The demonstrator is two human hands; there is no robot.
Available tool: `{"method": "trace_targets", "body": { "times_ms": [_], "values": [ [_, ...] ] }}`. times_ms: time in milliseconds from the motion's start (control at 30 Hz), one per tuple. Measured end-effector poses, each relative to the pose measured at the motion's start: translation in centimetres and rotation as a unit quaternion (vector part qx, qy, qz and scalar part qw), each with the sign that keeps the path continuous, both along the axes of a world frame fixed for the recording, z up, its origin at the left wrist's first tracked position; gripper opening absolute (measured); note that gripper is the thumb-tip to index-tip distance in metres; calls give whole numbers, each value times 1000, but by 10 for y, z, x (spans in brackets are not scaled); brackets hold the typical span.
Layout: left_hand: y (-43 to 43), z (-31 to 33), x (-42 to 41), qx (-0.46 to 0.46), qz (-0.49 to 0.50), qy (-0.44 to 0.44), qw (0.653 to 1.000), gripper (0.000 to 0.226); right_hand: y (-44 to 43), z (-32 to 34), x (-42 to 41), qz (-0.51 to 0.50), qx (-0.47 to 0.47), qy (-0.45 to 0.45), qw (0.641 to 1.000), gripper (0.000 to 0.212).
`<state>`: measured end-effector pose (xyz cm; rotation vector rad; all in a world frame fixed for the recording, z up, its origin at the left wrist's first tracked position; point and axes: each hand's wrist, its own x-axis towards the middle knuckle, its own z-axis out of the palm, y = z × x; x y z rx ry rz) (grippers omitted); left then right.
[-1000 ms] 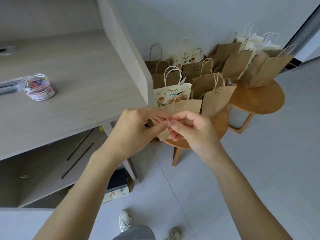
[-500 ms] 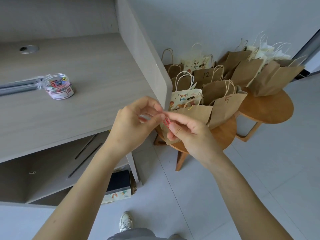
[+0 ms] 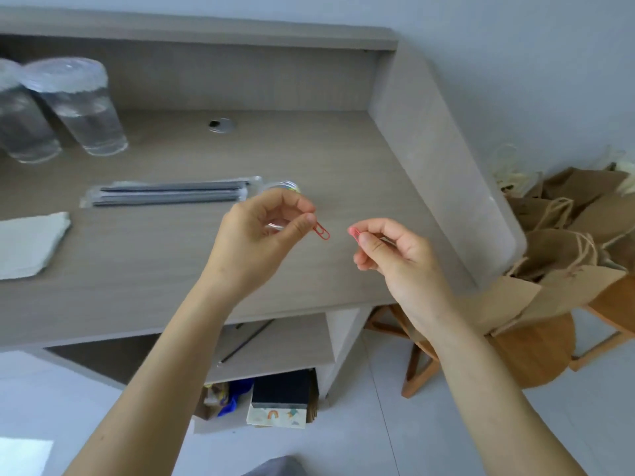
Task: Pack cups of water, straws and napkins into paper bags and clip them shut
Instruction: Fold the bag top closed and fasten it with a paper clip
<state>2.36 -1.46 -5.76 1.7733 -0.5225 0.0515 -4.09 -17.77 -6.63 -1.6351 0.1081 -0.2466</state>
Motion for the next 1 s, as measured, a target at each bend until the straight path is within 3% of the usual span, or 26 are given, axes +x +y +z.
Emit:
{"method": "trace_targets", "body": {
  "times_ms": [233, 367, 600, 767, 1000],
  "values": [
    [23, 2, 57, 80, 120, -59, 988, 23, 21, 2, 31, 0, -20, 8, 1000, 23],
    [9, -3, 82, 144, 126, -79, 978, 4, 13, 2, 35, 2, -43, 26, 999, 21],
    [-2, -17, 86, 222, 136, -127, 957, 11, -4, 5, 39, -3, -51, 48, 998, 19],
    [-17, -10, 53, 222, 116, -164, 954, 20, -20, 2, 25, 10, -54, 41, 998, 20],
    [-68, -20, -52, 245, 25, -144, 959, 33, -81, -10, -52, 25, -114, -8, 993, 28]
  ]
}}
